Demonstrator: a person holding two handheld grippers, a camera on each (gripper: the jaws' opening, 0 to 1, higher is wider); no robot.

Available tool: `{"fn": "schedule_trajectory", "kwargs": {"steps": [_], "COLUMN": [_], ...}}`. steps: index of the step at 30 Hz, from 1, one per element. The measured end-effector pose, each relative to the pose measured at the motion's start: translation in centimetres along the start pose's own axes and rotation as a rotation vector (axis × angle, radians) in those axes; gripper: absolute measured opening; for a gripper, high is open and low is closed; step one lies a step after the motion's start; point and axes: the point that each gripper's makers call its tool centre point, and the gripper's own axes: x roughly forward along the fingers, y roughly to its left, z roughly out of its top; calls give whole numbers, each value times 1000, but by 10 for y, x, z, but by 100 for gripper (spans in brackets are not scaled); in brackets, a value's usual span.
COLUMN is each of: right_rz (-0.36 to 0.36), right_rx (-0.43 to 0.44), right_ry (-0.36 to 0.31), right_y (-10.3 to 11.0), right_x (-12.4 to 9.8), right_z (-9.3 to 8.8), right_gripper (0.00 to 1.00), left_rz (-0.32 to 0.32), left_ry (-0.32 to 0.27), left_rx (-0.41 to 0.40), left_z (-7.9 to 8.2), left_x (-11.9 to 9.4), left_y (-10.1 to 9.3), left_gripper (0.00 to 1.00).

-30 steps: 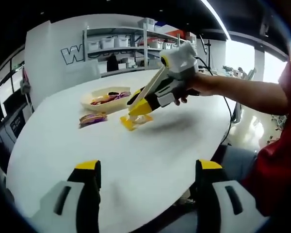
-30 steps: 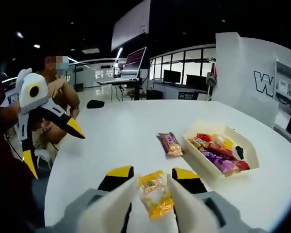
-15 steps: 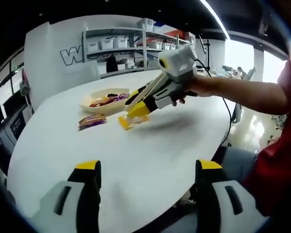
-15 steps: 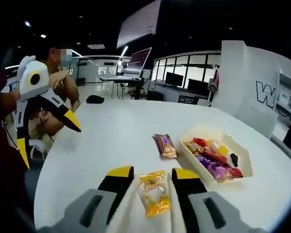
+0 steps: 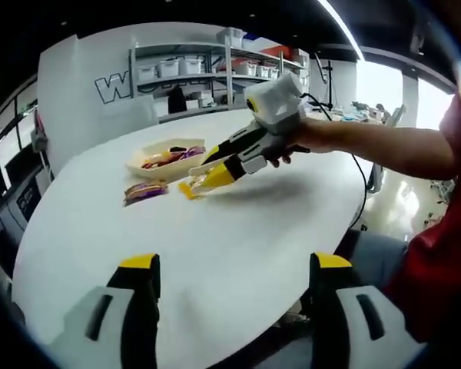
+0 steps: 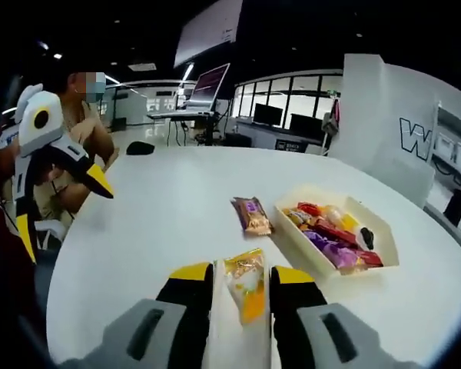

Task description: Place the target food into the container with the food tongs after gripping and lifting it, then release it inside without dropping or visibly crushing the food.

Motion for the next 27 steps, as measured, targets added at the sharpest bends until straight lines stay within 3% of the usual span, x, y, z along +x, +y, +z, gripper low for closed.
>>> {"fn": "schedule_trajectory", "kwargs": {"steps": [27], "right_rz": [10], "right_rx": [93], "right_ry": [-27], "right_y": [20], "right_x": [-24], "right_z": [12], "right_gripper": [20], "left_rz": [-24], "left_ry": [-10], "left_rx": [18], "left_z": [3], "left_x": [4], "left_y": [-9], "left_gripper": [77]}}
